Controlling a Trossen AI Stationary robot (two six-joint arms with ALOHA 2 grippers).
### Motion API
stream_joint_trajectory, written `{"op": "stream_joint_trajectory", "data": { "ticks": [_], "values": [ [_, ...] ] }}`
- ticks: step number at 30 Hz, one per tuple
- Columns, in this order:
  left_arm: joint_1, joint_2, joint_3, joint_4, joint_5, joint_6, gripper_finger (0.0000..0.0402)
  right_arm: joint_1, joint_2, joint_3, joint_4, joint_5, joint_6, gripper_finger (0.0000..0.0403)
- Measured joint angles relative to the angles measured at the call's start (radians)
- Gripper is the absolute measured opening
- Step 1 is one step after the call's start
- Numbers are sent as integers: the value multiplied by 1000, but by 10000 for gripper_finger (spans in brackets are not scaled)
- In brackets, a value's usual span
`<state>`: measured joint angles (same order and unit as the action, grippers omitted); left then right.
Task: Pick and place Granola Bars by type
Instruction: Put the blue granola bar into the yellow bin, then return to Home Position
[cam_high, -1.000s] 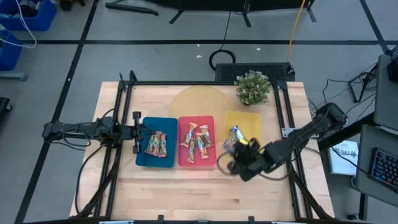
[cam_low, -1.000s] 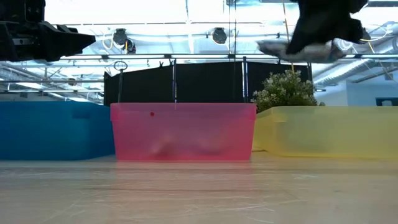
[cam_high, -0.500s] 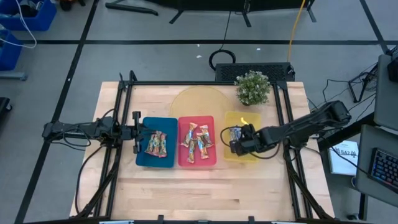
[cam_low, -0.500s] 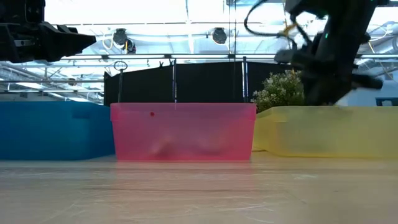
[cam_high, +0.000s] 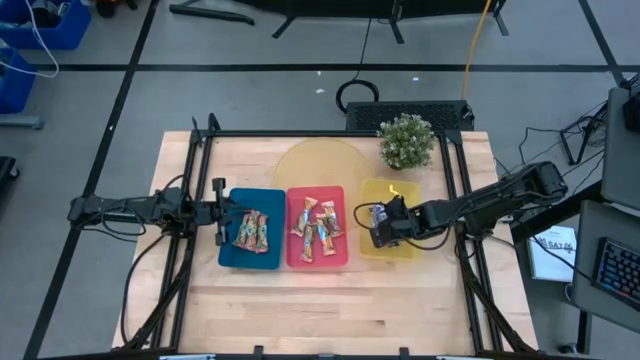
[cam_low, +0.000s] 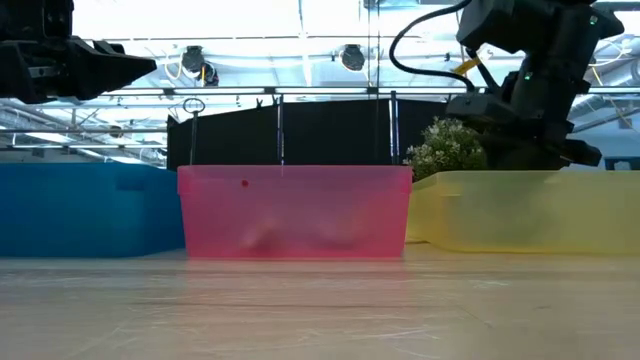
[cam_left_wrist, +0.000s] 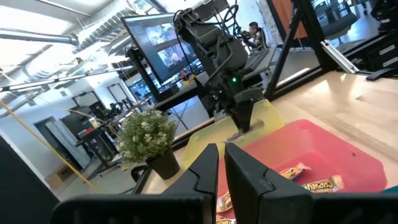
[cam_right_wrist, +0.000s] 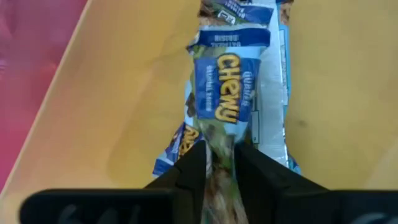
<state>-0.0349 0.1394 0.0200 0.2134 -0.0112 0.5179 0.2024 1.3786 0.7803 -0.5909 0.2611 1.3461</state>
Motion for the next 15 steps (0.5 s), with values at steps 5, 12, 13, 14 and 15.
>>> {"op": "stream_joint_trajectory", "data": {
  "ticks": [5,12,13,14,15],
  "values": [
    [0,0,0,1,2,-1,37,0,-13,0,1,3,-8,115],
    [0,0,0,75,2,70,37,1,-102,6,41,-4,-143,146],
    [0,0,0,112,2,86,37,3,-135,8,61,-4,-188,147],
    [0,0,0,149,2,90,37,8,-173,11,94,-3,-247,147],
    [0,0,0,185,2,83,37,17,-211,13,125,4,-322,147]
  ]
}}
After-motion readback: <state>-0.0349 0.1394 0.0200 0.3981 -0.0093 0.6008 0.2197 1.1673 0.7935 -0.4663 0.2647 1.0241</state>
